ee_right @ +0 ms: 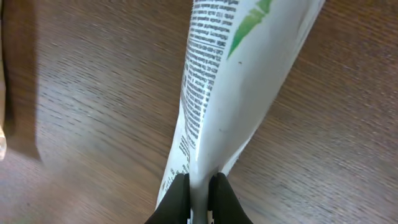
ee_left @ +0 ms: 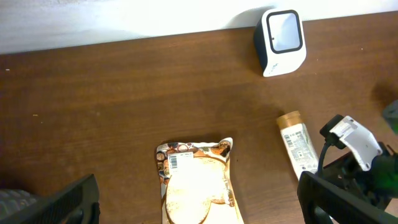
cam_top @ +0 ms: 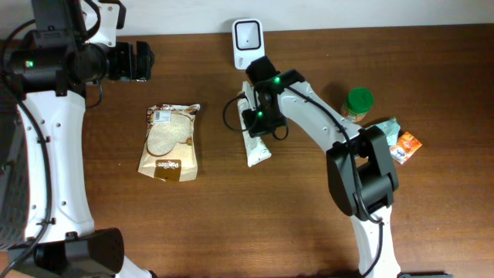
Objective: Scan the item barcode
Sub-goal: 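Reach the right gripper to the white Pantene tube and grasp it, then hold the Pantene tube under the white scanner with the right gripper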
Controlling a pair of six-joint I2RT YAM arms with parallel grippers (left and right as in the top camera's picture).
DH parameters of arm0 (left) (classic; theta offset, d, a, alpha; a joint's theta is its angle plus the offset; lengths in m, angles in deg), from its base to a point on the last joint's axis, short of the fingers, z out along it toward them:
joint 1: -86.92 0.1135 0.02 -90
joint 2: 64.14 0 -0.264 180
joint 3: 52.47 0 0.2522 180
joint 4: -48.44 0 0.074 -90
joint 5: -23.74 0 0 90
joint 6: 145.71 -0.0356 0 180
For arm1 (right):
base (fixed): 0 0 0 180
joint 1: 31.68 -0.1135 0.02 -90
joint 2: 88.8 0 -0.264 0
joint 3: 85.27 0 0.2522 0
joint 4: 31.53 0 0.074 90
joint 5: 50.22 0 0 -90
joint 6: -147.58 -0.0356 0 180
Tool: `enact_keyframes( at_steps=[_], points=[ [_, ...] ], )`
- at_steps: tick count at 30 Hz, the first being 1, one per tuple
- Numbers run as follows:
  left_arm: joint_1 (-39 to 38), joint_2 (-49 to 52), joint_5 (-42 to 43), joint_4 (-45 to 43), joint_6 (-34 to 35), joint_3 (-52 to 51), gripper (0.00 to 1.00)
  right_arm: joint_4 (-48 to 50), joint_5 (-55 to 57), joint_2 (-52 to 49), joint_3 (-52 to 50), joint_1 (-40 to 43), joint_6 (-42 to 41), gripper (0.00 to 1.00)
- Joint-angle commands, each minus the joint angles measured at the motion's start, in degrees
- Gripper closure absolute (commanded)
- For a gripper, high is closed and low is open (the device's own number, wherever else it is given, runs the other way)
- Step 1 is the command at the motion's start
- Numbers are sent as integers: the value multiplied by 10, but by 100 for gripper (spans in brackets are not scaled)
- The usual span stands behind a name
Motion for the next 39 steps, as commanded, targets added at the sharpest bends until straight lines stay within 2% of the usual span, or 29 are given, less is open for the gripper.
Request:
enact_keyframes(
  at_steps=[1,3,5,7,8,9,10,11,12,15,20,22,30,39],
  points=[
    [2,1,6,-1,-10,2,1,0,14,-27,2,-15,-55,96],
    [2,1,6,-1,-9,2,1,8,13,-53,1,-21,-103,92],
    [2,1,6,-1,-10,2,1,13,-10,-65,1,-23,-103,79],
    [2,1,6,-1,-9,2,1,17,-17,-72,1,-26,-103,61],
    [2,1,6,-1,-10,2,1,18,-17,-73,1,-28,-103,57],
    [2,1,6,-1,-10,2,1,20,-17,-73,1,-28,-103,57],
    [2,1,6,-1,-10,2,1,21,-17,-73,1,-29,-103,66],
    [2,1,6,-1,-9,2,1,22,-17,-73,1,-29,-103,90],
    [2,1,6,-1,-10,2,1,24,-17,-73,1,-29,-103,96],
    [2,1,6,-1,-10,2,1,24,-38,-69,2,-24,-103,96],
    [2,1,6,-1,-9,2,1,24,-180,-22,29,7,-36,95],
    [2,1,6,-1,-10,2,1,24,-257,38,37,30,12,96],
    [2,1,6,-1,-9,2,1,7,-327,224,37,108,11,96],
    [2,1,6,-1,-9,2,1,-2,-356,246,37,129,-3,96]
  ],
)
